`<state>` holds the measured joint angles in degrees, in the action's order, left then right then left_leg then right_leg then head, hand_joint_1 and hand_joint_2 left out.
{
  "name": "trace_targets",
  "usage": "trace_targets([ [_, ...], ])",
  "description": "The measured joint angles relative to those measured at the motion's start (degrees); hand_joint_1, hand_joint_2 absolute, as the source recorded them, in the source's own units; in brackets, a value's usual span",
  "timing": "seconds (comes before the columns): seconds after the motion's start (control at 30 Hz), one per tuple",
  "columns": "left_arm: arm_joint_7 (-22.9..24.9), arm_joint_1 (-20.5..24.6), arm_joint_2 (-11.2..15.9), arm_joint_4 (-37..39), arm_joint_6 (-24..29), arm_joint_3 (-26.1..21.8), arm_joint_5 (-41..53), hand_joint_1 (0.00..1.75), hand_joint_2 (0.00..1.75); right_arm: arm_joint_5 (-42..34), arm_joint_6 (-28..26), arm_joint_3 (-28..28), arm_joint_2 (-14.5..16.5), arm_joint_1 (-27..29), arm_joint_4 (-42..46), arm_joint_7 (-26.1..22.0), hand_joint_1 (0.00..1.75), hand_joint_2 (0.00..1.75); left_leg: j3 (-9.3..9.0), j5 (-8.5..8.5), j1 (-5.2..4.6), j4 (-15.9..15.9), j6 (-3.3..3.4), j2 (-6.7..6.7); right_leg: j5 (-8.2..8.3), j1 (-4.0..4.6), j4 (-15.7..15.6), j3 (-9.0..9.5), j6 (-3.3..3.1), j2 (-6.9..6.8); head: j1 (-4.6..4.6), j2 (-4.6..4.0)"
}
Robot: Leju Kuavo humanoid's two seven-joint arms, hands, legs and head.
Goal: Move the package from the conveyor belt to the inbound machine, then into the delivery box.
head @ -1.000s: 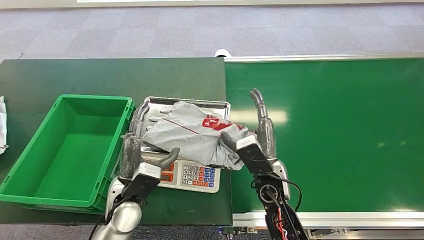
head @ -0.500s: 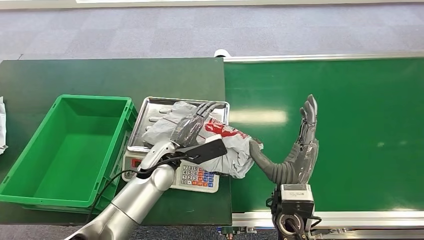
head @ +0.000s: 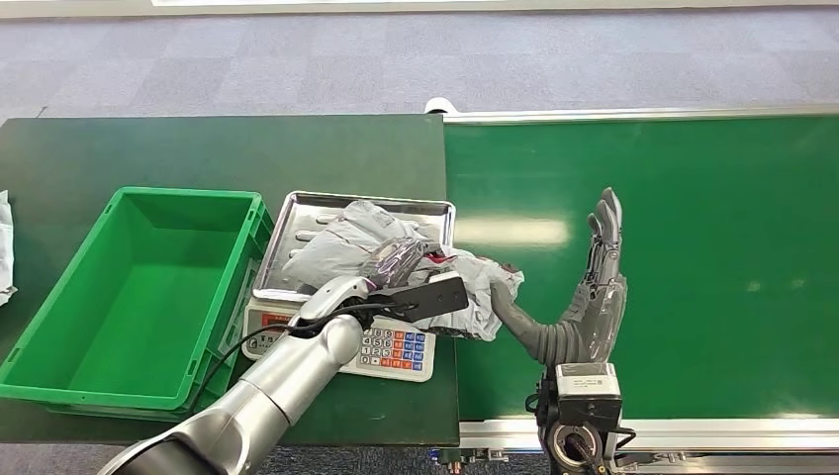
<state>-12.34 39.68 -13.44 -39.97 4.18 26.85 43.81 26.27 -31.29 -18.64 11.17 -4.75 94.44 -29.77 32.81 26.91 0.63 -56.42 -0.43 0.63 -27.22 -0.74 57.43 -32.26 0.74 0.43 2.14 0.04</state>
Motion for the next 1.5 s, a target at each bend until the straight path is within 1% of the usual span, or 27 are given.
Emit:
trace_targets([
  [0.1, -1.31, 0.06, -0.09, 0.08, 0.57, -0.81, -1.72, 1.75, 1.75, 0.0, 0.03, 0.02, 0.0, 0.0, 0.0, 0.14, 0.0, 1.75, 0.0, 0.0, 0.0, 0.0, 0.0, 0.0, 0.0, 0.0, 0.0, -0.01, 0.0, 0.0, 0.0, 0.0],
  [0.17, -3.04, -0.08, -0.09, -0.16, 1.59, -1.7, -3.88, 1.75, 1.75, 0.01, 0.07, 0.03, 0.0, 0.0, 0.0, 0.26, 0.0, 1.75, 0.01, 0.0, 0.0, 0.0, 0.0, 0.0, 0.0, 0.0, 0.01, -0.01, 0.0, 0.0, 0.0, 0.0],
  [0.27, -6.66, -1.3, -0.07, -2.72, 5.09, -3.9, -9.59, 1.75, 1.75, 0.07, -0.06, 0.08, -0.01, 0.04, 0.0, 0.41, 0.0, 1.75, 0.01, 0.0, 0.0, 0.0, 0.0, -0.01, 0.0, 0.0, 0.01, -0.02, 0.0, 0.01, 0.0, 0.0],
  [0.33, -8.8, -2.87, 0.11, -6.88, 8.92, -5.59, -13.91, 1.75, 1.75, 0.09, -0.44, 0.13, -0.04, 0.17, -0.01, 0.44, 0.0, 1.75, 0.02, 0.01, 0.0, 0.0, 0.0, -0.02, -0.01, 0.0, 0.01, -0.03, 0.0, 0.01, 0.0, 0.0],
  [0.4, -10.13, -4.65, 0.62, -13.08, 12.94, -6.81, -16.34, 1.75, 1.75, 0.08, -0.9, 0.22, -0.13, 0.46, -0.03, 0.44, 0.0, 1.75, 0.04, 0.01, 0.0, 0.01, 0.0, -0.01, -0.01, 0.01, 0.01, -0.04, 0.0, 0.01, 0.0, 0.0],
  [0.53, -12.8, -8.04, 2.05, -26.19, 23.15, -7.81, -14.86, 1.75, 1.75, 0.09, -1.51, 0.46, -0.2, 1.34, -0.07, 0.46, 0.0, 1.75, 0.07, 0.01, 0.01, 0.01, 0.0, -0.01, -0.03, 0.01, 0.01, -0.04, -0.01, 0.0, -0.01, 0.0],
  [0.6, -13.19, -9.22, 2.81, -31.22, 26.33, -7.97, -13.58, 1.75, 1.75, 0.09, -1.69, 0.58, -0.2, 1.69, -0.1, 0.45, 0.0, 1.75, 0.08, 0.01, 0.01, 0.02, -0.01, -0.01, -0.04, 0.01, 0.01, -0.04, 0.0, -0.01, -0.02, 0.0],
  [0.67, -11.2, -11.25, 3.83, -37.04, 28.4, -8.31, -10.37, 1.75, 1.75, 0.16, -2.08, 0.69, -0.2, 2.25, -0.19, 0.36, 0.0, 1.75, 0.08, 0.02, 0.01, 0.02, -0.01, -0.05, -0.04, 0.01, 0.01, -0.05, 0.0, 0.03, -0.01, 0.0],
  [0.73, -6.53, -12.93, 5.18, -42.22, 30.05, -9.42, -5.56, 1.75, 1.75, 0.46, -2.69, 0.96, -0.2, 3.2, -0.35, 0.27, 0.0, 1.75, 0.08, 0.02, 0.01, 0.03, -0.01, -0.05, -0.04, 0.01, 0.01, -0.05, 0.0, 0.02, -0.01, 0.0],
  [0.8, -3.3, -13.41, 6.63, -44.5, 30.26, -11.8, -4.21, 1.75, 1.75, 0.91, -3.08, 1.24, -0.2, 3.98, -0.57, 0.26, 0.0, 1.75, 0.08, 0.02, 0.01, 0.03, -0.01, -0.01, -0.05, 0.02, 0.01, -0.05, 0.0, 0.0, -0.01, 0.0],
  [0.9, -3.4, -14.11, 8.3, -46.07, 29.52, -16.07, -6.03, 1.75, 1.75, 1.36, -3.42, 1.55, -0.19, 4.76, -0.88, 0.26, 0.0, 1.75, 0.06, 0.0, 0.04, 0.03, -0.02, -0.02, -0.05, 0.05, 0.01, -0.07, -0.01, 0.01, 0.0, 0.0],
  [0.97, -3.52, -14.46, 8.85, -46.92, 29.29, -17.61, -5.94, 1.75, 1.75, 1.46, -3.49, 1.64, -0.18, 5.0, -1.04, 0.26, 0.0, 1.75, 0.06, -0.01, 0.05, 0.03, -0.03, 0.0, -0.05, 0.05, 0.02, -0.04, -0.01, -0.01, -0.02, 0.0],
  [1.0, -2.71, -14.57, 9.06, -47.18, 29.28, -18.19, -5.14, 1.75, 1.75, 1.49, -3.49, 1.66, -0.17, 5.03, -1.09, 0.28, 0.0, 1.75, 0.06, -0.01, 0.05, 0.03, -0.03, 0.0, -0.05, 0.05, 0.02, -0.03, -0.01, -0.01, -0.02, 0.0],
  [1.07, 1.11, -14.61, 9.71, -47.22, 29.35, -19.67, -2.04, 1.75, 1.75, 1.46, -3.43, 1.71, -0.16, 5.09, -1.16, 0.49, 0.0, 1.75, 0.07, 0.0, 0.03, 0.03, -0.03, -0.02, -0.05, 0.04, 0.02, -0.04, -0.01, 0.01, -0.03, -0.01],
  [1.13, 5.92, -14.32, 11.01, -46.02, 29.47, -21.93, 1.09, 1.75, 1.75, 1.52, -3.13, 1.82, -0.15, 5.12, -1.33, 0.98, 0.0, 1.75, 0.06, 0.0, 0.03, 0.03, -0.03, -0.05, -0.05, 0.04, 0.02, -0.05, -0.01, 0.03, -0.02, -0.01],
  [1.2, 9.43, -13.76, 13.07, -43.25, 29.53, -24.85, 3.02, 1.75, 1.75, 1.61, -2.76, 1.99, -0.16, 5.12, -1.67, 1.38, 0.0, 1.75, 0.05, 0.0, 0.04, 0.03, -0.03, -0.05, -0.05, 0.05, 0.03, -0.07, -0.01, 0.03, -0.02, 0.0],
  [1.27, 11.31, -13.12, 15.37, -39.51, 29.53, -27.95, 4.52, 1.75, 1.75, 1.5, -2.62, 2.16, -0.17, 5.09, -2.17, 1.56, 0.0, 1.75, 0.04, 0.0, 0.08, 0.04, -0.04, -0.06, -0.05, 0.09, 0.04, -0.08, -0.03, 0.04, -0.02, 0.0],
  [1.33, 13.59, -12.51, 17.77, -34.99, 29.82, -31.31, 8.55, 1.73, 1.75, 1.3, -2.63, 2.3, -0.17, 5.0, -3.03, 1.8, 0.0, 1.75, 0.03, 0.0, 0.12, 0.06, -0.05, -0.13, -0.05, 0.14, 0.07, -0.08, -0.05, 0.11, -0.03, 0.0],
  [1.4, 16.73, -12.13, 20.16, -30.05, 30.24, -35.36, 15.11, 0.87, 1.75, 1.19, -2.84, 2.39, -0.17, 4.86, -4.23, 2.15, 0.0, 1.75, 0.01, 0.02, 0.14, 0.07, -0.08, -0.28, -0.05, 0.17, 0.09, -0.12, -0.06, 0.27, -0.02, 0.0],
  [1.47, 18.98, -11.94, 21.95, -25.64, 30.3, -39.46, 19.95, 0.01, 1.75, 1.21, -3.08, 2.44, -0.17, 4.77, -5.35, 2.47, 0.0, 1.75, 0.01, 0.04, 0.16, 0.07, -0.12, -0.36, -0.06, 0.18, 0.09, -0.17, -0.07, 0.35, -0.02, 0.0],
  [1.5, 19.65, -11.85, 22.61, -23.73, 30.17, -41.21, 21.12, 0.0, 1.75, 1.29, -3.14, 2.45, -0.17, 4.74, -5.81, 2.67, 0.0, 1.75, 0.02, 0.04, 0.16, 0.07, -0.12, -0.35, -0.07, 0.18, 0.09, -0.18, -0.08, 0.35, -0.03, 0.0],
])
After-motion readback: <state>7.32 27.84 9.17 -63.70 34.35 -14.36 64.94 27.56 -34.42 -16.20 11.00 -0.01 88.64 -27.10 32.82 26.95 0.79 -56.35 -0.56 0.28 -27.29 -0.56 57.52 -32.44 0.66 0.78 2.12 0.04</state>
